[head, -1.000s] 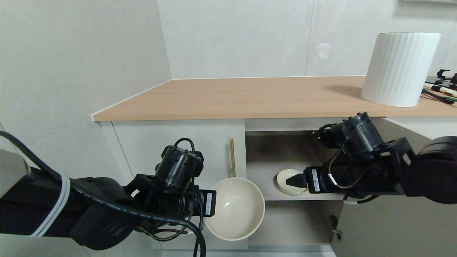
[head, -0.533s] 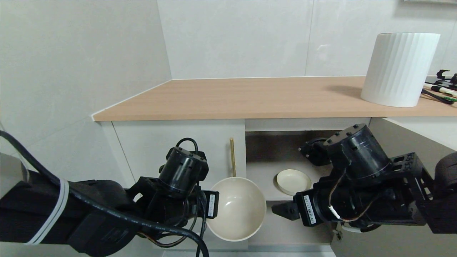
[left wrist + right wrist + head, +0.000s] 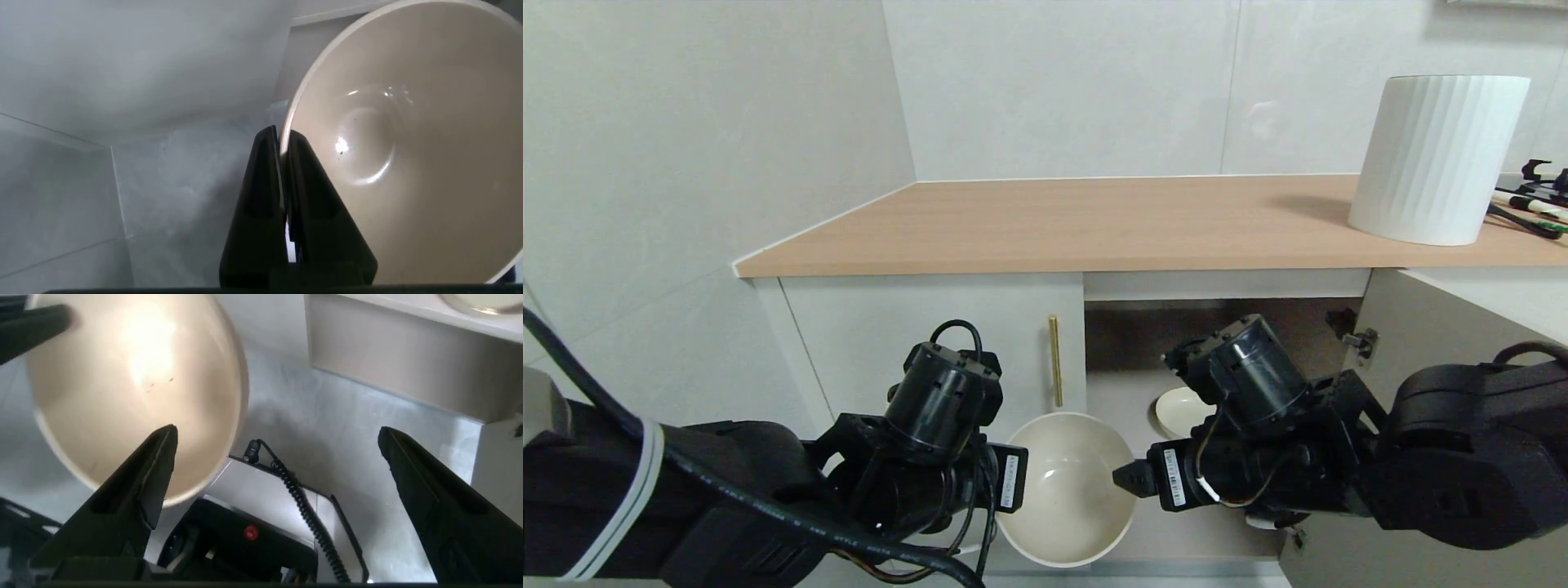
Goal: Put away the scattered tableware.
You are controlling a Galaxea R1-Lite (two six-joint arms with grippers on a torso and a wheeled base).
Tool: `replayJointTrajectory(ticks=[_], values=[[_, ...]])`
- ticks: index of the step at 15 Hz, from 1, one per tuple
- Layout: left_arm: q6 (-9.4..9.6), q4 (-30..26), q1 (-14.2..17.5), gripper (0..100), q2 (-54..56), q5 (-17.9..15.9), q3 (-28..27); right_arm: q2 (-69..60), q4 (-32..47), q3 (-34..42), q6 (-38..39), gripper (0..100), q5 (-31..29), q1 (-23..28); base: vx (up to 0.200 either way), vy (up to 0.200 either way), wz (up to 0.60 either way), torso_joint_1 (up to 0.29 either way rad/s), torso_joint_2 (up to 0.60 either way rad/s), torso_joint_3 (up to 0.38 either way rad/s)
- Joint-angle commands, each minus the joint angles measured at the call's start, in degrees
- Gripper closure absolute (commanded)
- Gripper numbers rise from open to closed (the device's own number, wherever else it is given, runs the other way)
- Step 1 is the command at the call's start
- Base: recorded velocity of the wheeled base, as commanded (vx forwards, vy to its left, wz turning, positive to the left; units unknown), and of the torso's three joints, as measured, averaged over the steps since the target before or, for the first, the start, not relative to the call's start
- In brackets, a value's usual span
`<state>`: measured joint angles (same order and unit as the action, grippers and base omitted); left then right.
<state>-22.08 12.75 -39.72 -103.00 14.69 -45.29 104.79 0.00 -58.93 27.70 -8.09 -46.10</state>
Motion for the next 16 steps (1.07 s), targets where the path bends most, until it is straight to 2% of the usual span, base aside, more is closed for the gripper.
replayJointTrajectory(ticks=[1,8,9,16], values=[[0.02,0.0,-0.5,100,0.4,0.0,0.3,2.2,-0.2,-0.6,0.3,0,-0.1,0.0,0.0,0.0,0.0,0.0,0.0,0.0],[0.02,0.2,-1.2,100,0.9,0.0,0.6,4.2,-0.2,-1.0,0.4,0,-0.7,0.0,0.0,0.0,0.0,0.0,0.0,0.0],[0.02,0.2,-1.2,100,0.9,0.1,0.6,4.2,-0.3,-1.1,0.5,100,-0.6,0.0,0.0,0.0,0.0,0.0,0.0,0.0],[0.02,0.0,-1.4,100,0.3,0.0,0.7,3.5,-0.2,-0.7,0.4,100,-0.8,-0.1,0.0,0.0,0.0,0.0,0.0,0.0]])
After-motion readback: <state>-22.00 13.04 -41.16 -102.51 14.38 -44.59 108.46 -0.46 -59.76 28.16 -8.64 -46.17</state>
